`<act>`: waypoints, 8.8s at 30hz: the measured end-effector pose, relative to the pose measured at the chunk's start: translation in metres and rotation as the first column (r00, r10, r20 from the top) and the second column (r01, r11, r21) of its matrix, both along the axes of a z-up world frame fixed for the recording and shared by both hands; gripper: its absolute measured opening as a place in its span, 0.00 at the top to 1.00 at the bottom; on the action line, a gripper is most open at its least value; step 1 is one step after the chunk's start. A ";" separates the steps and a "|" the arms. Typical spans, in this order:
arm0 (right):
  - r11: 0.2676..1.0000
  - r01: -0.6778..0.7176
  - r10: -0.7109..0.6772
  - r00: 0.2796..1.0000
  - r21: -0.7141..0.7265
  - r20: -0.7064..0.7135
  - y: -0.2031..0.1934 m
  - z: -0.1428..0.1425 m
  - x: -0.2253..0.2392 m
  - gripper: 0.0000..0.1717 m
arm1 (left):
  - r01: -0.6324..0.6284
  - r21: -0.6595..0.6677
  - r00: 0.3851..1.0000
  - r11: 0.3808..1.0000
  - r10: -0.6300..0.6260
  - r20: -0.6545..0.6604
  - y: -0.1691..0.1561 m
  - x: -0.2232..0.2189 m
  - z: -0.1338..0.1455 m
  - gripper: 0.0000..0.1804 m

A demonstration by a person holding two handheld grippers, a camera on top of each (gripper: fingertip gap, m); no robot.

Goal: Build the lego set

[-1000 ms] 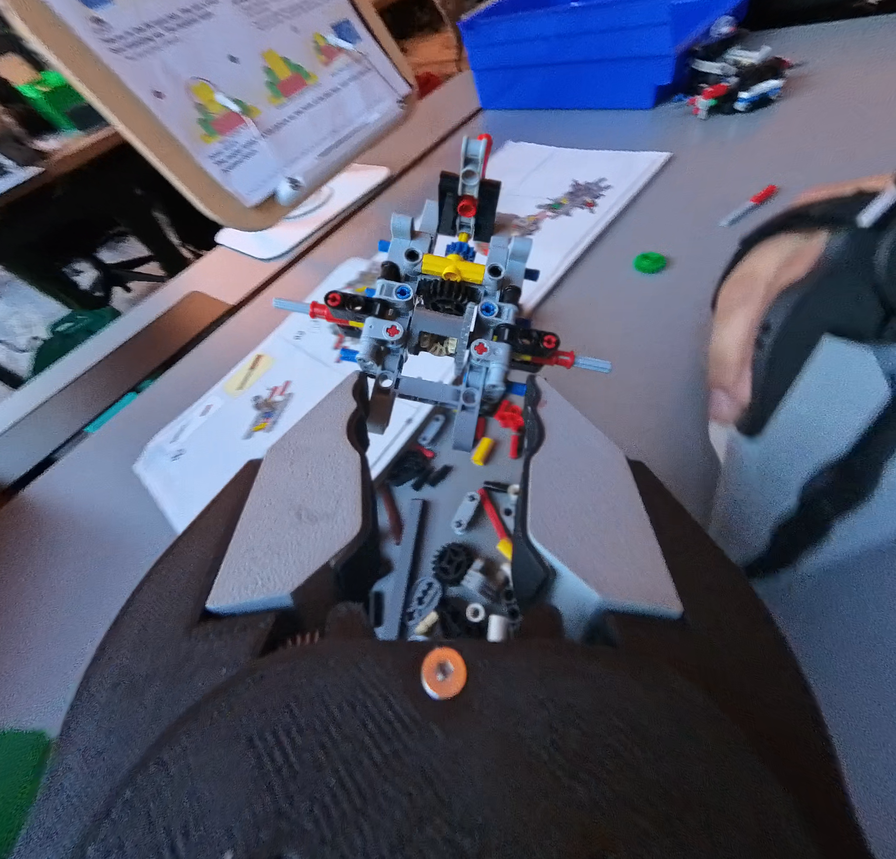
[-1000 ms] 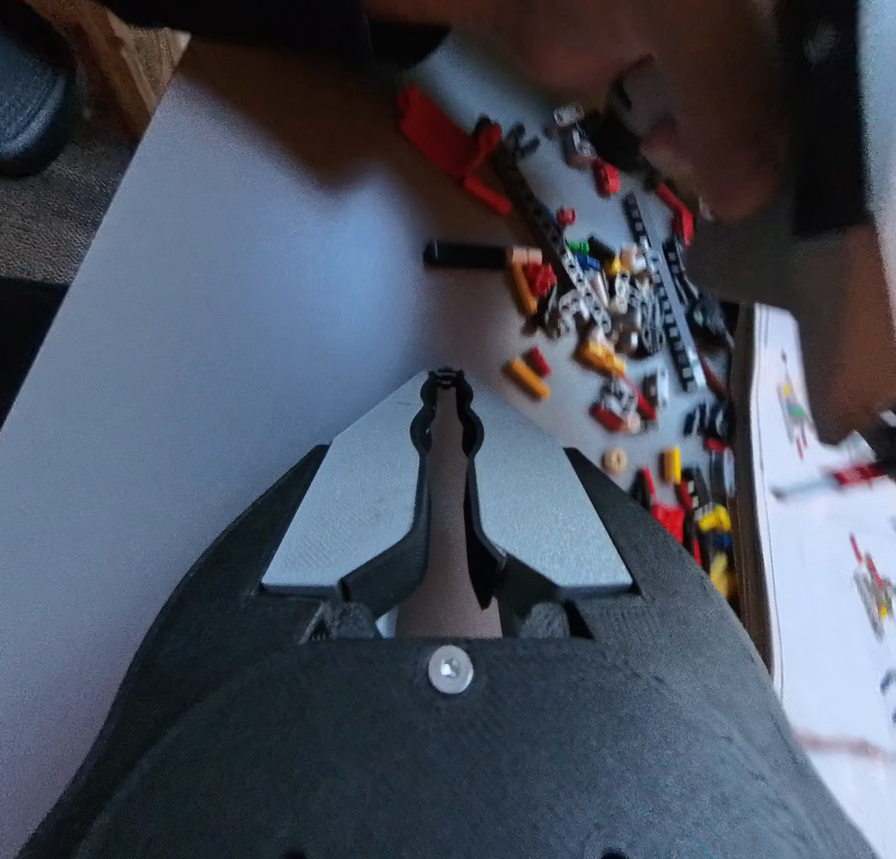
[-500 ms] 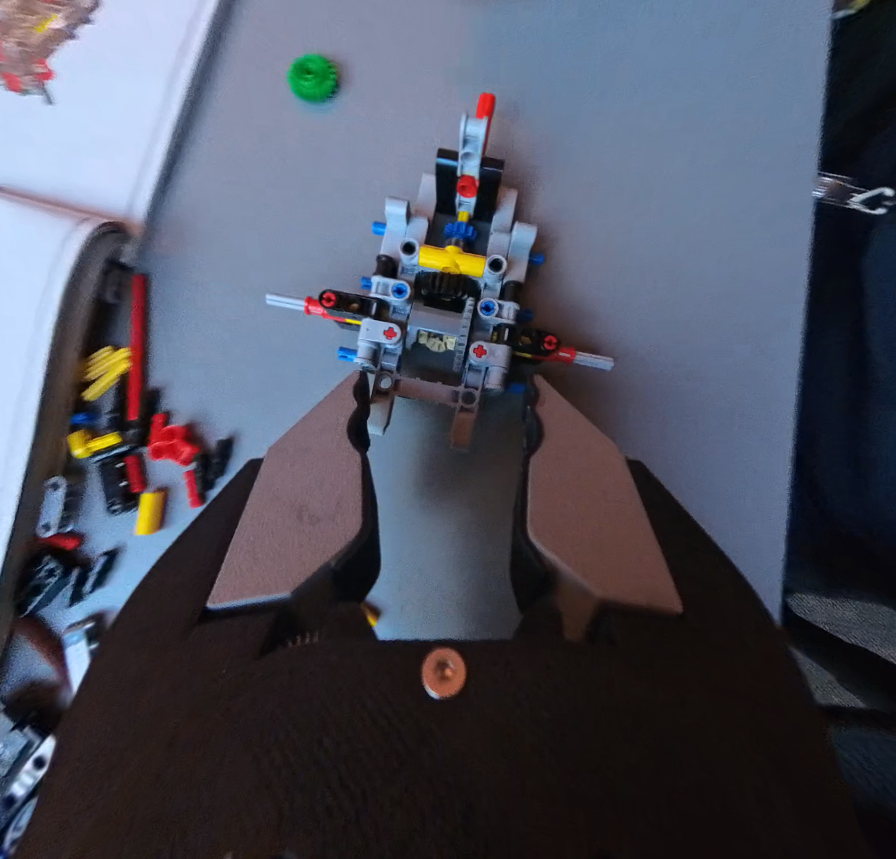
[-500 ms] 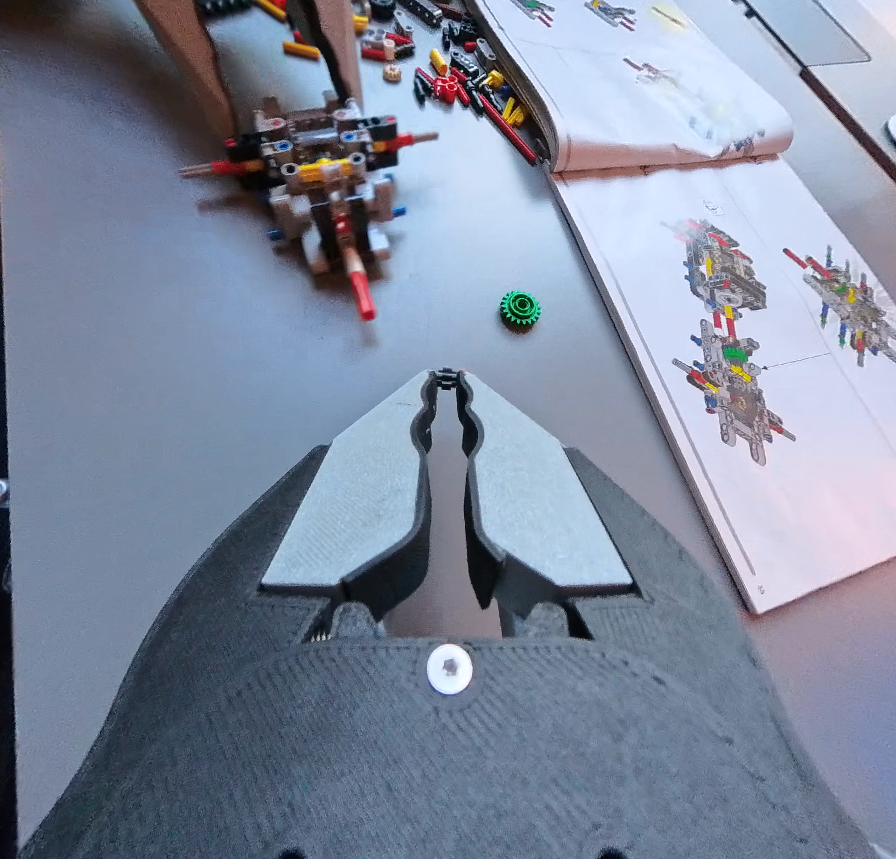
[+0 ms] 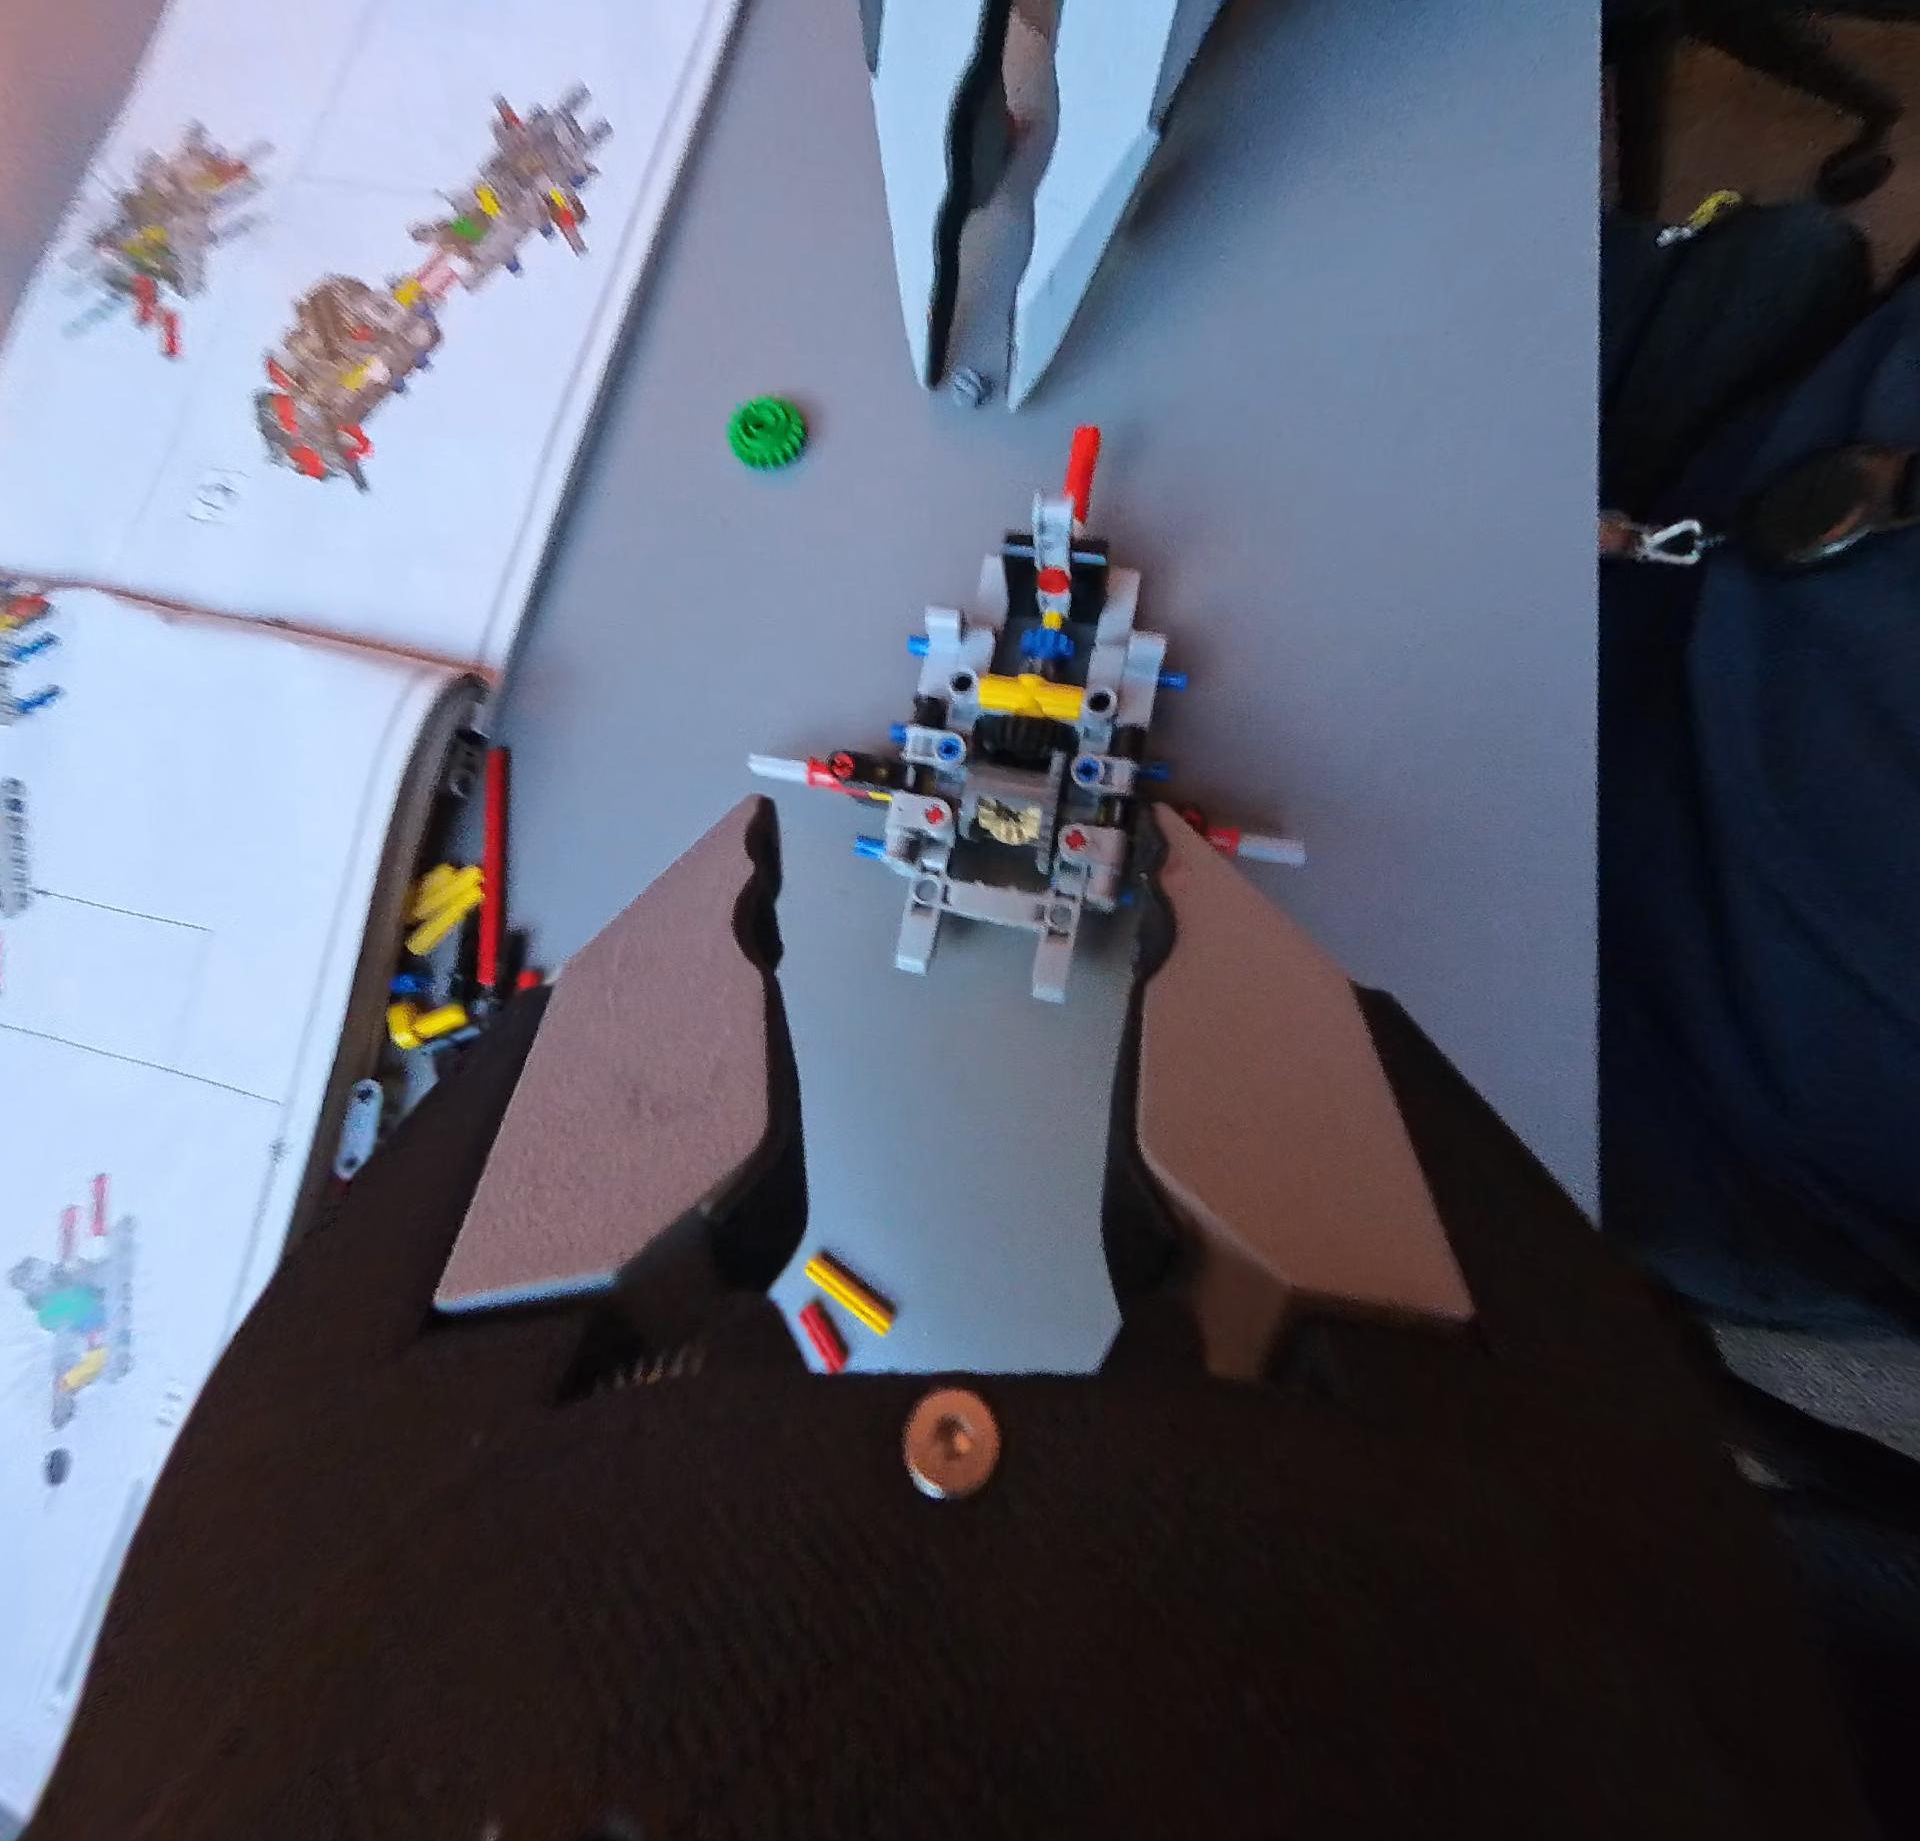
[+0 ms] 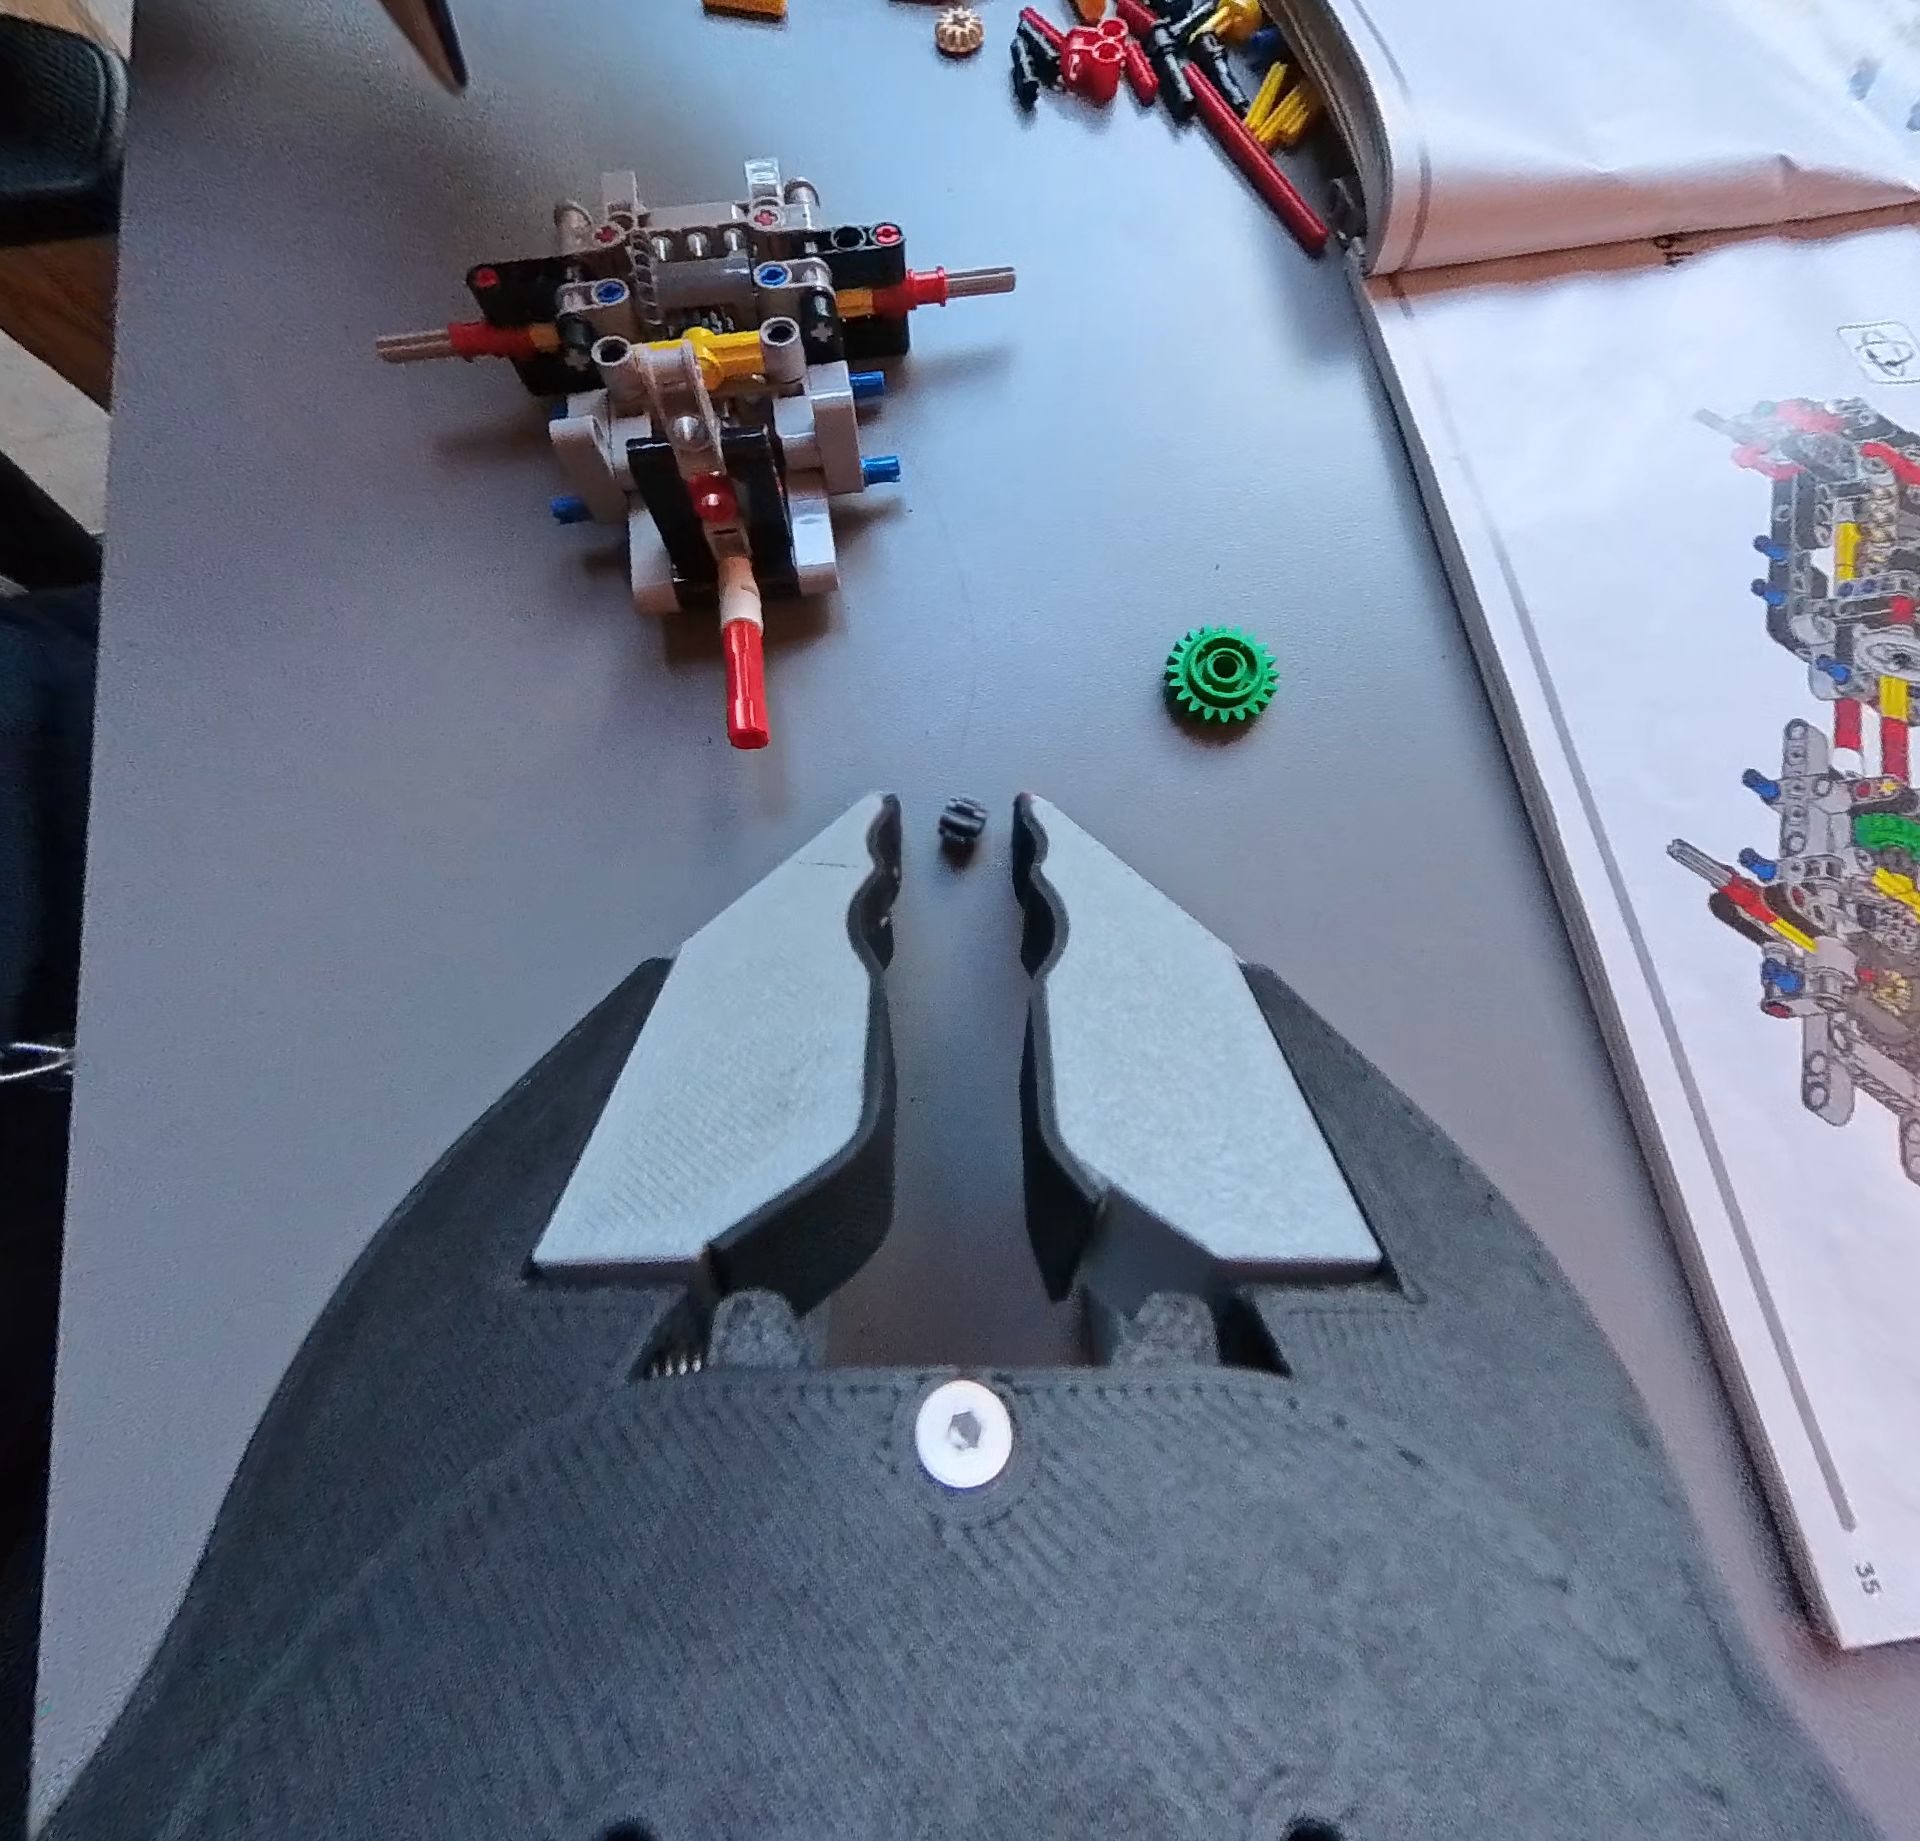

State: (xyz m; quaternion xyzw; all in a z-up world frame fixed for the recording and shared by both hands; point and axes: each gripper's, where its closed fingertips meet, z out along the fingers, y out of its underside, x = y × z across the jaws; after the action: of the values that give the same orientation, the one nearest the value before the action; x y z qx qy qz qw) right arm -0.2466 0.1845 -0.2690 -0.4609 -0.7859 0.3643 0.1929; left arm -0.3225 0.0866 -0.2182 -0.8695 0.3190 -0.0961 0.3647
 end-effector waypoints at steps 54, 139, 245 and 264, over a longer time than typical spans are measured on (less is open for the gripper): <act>0.990 -0.104 0.069 0.949 -0.099 -0.307 -0.047 0.062 0.036 0.98 | 0.208 0.044 0.951 0.977 -0.192 -0.241 0.044 0.096 -0.001 0.98; 0.996 -0.020 -0.005 0.956 -0.084 -0.294 -0.050 0.051 0.086 1.00 | 0.206 0.354 0.969 0.912 -0.240 0.053 0.041 0.171 0.006 0.99; 0.840 0.199 -0.387 0.871 -0.505 -0.301 0.031 0.119 0.039 0.99 | -0.154 0.146 0.945 0.977 0.103 0.310 0.067 0.113 0.033 1.00; 0.979 0.197 -0.190 0.976 -0.054 0.109 0.025 0.003 0.068 0.76 | -0.106 -0.261 0.991 0.960 0.124 0.057 0.013 0.060 -0.011 1.00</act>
State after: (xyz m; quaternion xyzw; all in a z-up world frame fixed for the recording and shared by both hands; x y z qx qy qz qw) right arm -0.1789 0.2098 -0.2661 -0.5595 -0.7341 0.3444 0.1717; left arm -0.2621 0.0997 -0.2289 -0.9224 0.2393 -0.1468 0.2652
